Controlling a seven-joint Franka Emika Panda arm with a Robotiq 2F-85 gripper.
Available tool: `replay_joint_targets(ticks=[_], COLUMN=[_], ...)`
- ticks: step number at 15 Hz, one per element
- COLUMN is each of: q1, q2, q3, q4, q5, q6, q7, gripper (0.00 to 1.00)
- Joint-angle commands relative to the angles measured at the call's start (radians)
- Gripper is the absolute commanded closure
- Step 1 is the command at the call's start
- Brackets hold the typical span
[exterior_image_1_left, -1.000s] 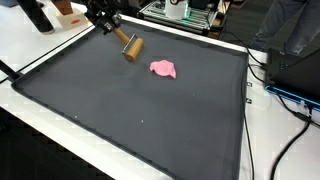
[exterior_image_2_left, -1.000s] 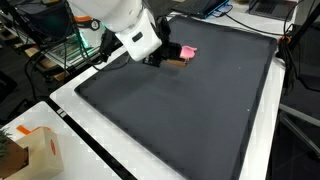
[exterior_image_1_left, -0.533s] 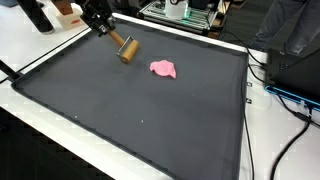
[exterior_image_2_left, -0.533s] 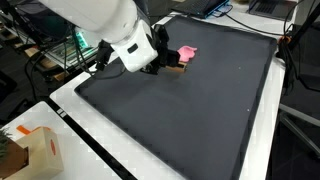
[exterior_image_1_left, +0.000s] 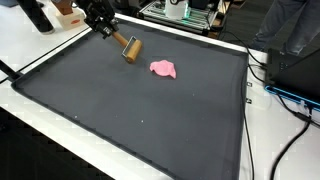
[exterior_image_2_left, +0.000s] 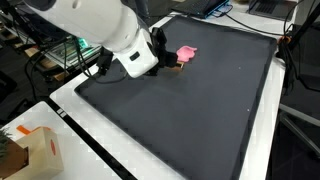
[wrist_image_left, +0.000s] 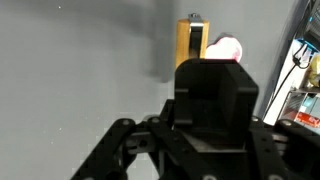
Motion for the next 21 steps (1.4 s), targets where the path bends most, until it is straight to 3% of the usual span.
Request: replay_joint_targets(ticks=[1,6,12,17,21], q1=[-0.014,0.023,0.172,0.314,0.399], q2=[0.007,-0.052,-0.228,-0.352,-0.400], q3=[0.008,0.020,0.067,0.158,0.236], q4=[0.015,-0.015,-0.114,-0.220,-0.280], q5=[0.019,0.000,-0.121,-0.402,-0.622], q6=[-0.054,-0.037,0.129,0.307,0.355], q7=[-0.017,0.039,0.260,0.564,0.771], gripper=[0.76,0.76,0.76,0.76,0.76])
